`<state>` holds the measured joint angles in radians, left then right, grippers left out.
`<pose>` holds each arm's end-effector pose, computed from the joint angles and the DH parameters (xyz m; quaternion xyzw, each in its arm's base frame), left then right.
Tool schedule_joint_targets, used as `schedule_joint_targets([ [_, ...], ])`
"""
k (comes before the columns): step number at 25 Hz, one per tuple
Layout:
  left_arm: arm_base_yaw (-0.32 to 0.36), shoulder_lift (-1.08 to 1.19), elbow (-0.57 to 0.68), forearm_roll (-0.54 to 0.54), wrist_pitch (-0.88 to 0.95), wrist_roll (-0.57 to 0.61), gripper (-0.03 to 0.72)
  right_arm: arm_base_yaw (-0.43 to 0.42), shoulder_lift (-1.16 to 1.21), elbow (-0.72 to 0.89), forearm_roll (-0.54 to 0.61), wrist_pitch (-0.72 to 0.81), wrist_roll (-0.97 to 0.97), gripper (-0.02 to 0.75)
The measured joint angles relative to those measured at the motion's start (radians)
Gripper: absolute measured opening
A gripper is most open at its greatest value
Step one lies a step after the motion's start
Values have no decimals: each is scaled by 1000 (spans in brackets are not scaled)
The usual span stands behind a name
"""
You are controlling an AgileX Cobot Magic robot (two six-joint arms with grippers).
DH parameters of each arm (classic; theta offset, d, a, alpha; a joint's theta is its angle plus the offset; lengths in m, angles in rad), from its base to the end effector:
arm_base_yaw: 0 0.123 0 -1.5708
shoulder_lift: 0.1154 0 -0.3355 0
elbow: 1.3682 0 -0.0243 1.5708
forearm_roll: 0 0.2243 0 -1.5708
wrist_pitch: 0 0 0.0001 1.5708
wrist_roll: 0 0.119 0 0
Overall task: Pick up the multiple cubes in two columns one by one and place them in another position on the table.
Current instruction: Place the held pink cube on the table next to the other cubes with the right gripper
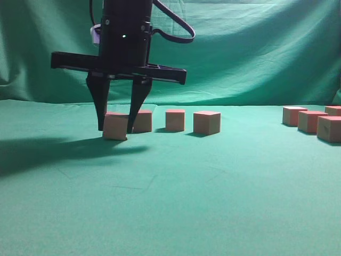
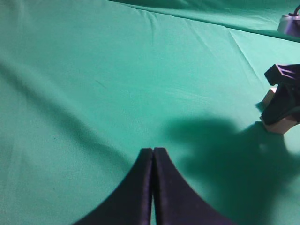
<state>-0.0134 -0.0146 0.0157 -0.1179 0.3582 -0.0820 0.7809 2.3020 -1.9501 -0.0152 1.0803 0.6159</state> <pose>0.0021 -0.0049 0.1685 -0.0587 0.7935 -0.0785 0.6006 0.3568 0.3513 0.1941 -0.0847 0.9900 0.0670 0.0908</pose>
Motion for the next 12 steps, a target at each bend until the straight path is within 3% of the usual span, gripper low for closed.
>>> schedule_joint_targets([
  [12, 0, 0, 0, 0, 0, 0, 0, 8, 2, -2, -33, -5, -1, 267],
])
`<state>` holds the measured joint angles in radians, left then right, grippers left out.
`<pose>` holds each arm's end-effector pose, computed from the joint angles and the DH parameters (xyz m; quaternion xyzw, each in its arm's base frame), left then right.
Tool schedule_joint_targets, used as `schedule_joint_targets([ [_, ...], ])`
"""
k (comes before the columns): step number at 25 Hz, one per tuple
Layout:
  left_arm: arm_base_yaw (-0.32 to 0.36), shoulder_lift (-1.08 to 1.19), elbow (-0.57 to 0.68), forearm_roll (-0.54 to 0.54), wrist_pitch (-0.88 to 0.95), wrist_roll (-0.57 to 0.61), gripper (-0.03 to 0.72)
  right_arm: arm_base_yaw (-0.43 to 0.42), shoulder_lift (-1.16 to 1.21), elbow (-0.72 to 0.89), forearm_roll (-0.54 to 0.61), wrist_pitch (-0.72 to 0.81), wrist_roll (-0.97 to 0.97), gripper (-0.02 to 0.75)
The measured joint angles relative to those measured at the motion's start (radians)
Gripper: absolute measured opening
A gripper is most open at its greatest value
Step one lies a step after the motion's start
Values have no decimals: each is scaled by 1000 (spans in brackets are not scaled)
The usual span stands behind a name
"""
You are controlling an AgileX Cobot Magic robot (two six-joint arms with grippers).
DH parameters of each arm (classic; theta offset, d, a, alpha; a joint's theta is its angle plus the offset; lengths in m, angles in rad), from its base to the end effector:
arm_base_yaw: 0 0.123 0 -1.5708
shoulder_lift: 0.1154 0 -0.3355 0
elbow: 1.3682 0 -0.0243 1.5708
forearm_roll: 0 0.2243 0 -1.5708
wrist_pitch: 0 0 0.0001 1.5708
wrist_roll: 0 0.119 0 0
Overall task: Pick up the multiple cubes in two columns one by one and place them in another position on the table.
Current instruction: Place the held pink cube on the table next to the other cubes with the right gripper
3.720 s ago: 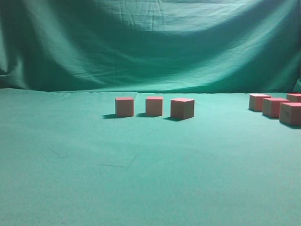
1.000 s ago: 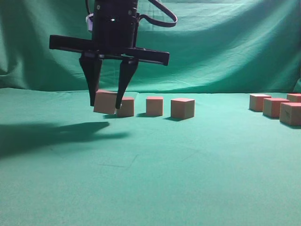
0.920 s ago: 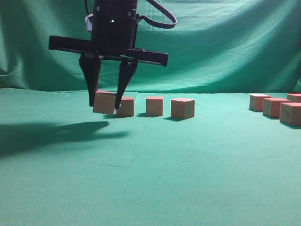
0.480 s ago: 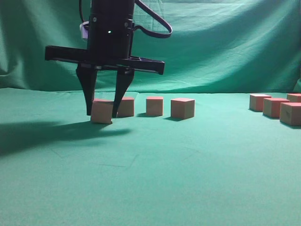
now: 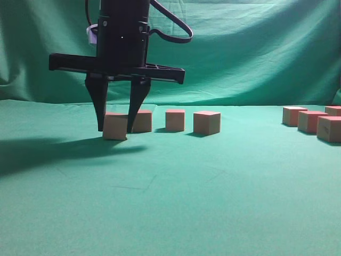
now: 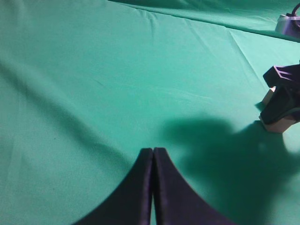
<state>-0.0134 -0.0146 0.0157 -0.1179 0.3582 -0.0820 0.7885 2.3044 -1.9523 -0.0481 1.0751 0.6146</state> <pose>0.0021 -0.0049 0.1685 -0.0587 0.7935 -0.0785 0.6006 0.3573 0.3524 0.1937 -0.0951 0.9885 0.0572 0.1023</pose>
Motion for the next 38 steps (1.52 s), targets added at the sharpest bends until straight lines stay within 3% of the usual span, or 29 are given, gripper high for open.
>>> schedule_joint_targets([
  [38, 0, 0, 0, 0, 0, 0, 0, 0, 2, -71, -45, 60, 6, 267],
])
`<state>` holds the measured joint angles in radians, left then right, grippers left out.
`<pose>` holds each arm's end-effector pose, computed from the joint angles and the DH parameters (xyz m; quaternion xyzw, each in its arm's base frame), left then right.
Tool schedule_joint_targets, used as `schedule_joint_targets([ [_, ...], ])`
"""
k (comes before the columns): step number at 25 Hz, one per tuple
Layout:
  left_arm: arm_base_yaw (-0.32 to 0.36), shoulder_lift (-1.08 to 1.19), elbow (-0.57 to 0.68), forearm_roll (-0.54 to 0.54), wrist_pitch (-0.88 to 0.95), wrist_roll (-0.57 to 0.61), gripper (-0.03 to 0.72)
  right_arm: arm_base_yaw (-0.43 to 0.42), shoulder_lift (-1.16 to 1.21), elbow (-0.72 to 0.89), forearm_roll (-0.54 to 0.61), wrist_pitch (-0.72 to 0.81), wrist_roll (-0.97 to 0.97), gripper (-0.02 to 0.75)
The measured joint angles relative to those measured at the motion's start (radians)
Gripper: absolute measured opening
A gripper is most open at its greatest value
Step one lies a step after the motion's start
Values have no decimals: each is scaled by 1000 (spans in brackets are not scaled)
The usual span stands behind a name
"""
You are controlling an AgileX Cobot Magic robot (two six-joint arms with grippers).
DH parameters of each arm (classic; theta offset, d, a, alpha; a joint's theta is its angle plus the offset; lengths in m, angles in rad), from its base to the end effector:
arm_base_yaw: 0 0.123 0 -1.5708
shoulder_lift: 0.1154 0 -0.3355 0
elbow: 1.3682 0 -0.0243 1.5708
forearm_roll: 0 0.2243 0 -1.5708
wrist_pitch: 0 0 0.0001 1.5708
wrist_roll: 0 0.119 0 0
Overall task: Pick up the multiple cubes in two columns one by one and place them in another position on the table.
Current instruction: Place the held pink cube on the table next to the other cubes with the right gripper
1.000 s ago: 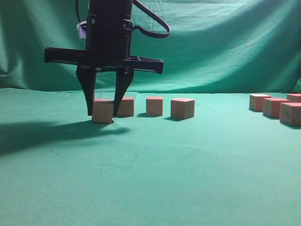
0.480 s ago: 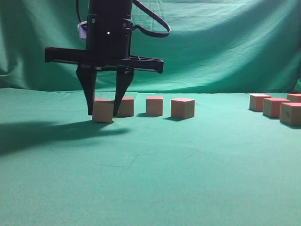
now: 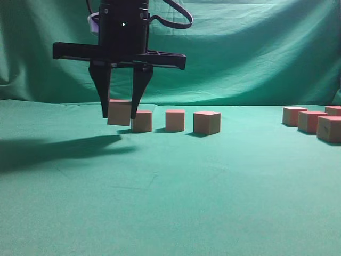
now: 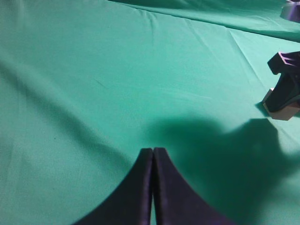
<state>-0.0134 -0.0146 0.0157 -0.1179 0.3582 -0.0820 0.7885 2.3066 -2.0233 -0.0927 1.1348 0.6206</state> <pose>0.0021 -0.0049 0.1685 -0.0587 0.7935 -0.0785 0.6006 0.3633 0.3514 0.2091 -0.0975 0.9870 0.0439 0.1196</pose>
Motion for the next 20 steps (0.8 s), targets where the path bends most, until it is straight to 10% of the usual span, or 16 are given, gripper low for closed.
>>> schedule_joint_targets([
  [20, 0, 0, 0, 0, 0, 0, 0, 0, 33, -2, -2, 11, 21, 267],
])
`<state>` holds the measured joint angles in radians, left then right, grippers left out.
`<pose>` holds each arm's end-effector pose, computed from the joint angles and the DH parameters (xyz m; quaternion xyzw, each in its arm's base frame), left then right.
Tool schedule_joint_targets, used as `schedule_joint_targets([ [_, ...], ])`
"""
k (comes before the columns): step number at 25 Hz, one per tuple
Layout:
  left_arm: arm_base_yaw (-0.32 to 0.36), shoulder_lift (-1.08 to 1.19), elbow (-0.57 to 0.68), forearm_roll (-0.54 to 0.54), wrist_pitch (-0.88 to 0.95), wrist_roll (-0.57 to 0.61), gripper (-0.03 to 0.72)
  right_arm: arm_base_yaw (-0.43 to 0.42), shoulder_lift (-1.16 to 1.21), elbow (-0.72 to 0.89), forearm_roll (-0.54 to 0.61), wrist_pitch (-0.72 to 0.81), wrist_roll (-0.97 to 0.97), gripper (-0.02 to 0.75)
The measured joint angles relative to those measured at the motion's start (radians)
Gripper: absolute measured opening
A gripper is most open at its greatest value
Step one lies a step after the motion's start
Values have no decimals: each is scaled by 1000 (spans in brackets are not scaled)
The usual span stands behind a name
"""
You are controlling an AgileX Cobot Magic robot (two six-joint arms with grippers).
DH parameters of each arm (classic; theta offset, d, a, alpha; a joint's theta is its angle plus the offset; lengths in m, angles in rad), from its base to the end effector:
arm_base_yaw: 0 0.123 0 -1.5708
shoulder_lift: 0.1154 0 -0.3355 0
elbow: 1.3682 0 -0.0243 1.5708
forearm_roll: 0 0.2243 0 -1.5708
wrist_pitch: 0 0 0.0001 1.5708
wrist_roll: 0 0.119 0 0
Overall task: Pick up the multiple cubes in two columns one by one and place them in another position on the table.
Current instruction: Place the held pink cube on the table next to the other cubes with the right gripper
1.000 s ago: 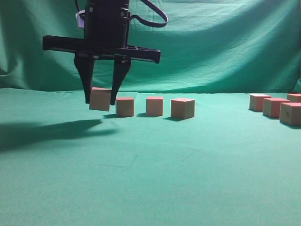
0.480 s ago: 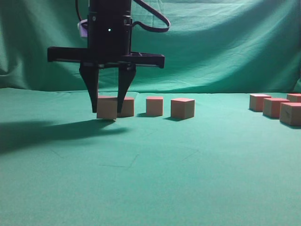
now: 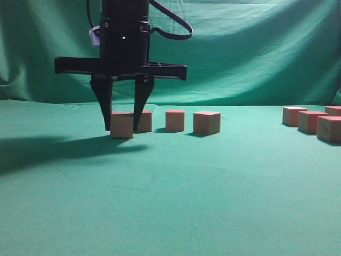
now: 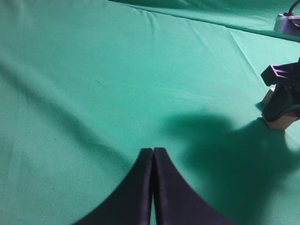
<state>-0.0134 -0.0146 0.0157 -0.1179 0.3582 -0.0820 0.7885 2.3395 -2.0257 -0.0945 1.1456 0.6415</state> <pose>0.0021 -0.0049 0.1685 -0.0587 0.7935 -0.0785 0.6006 0.3646 0.3524 0.1928 -0.0881 0.9902 0.0311 0.1041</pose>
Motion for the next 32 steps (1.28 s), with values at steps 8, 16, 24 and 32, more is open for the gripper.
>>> schedule_joint_targets([
  [8, 0, 0, 0, 0, 0, 0, 0, 0, 0, 0, 2, 1, 1, 267],
  [16, 0, 0, 0, 0, 0, 0, 0, 0, 0, 0, 3, 1, 1, 267],
  [24, 0, 0, 0, 0, 0, 0, 0, 0, 2, -2, 4, 7, 1, 267],
  [32, 0, 0, 0, 0, 0, 0, 0, 0, 2, -4, 16, 17, -24, 468],
])
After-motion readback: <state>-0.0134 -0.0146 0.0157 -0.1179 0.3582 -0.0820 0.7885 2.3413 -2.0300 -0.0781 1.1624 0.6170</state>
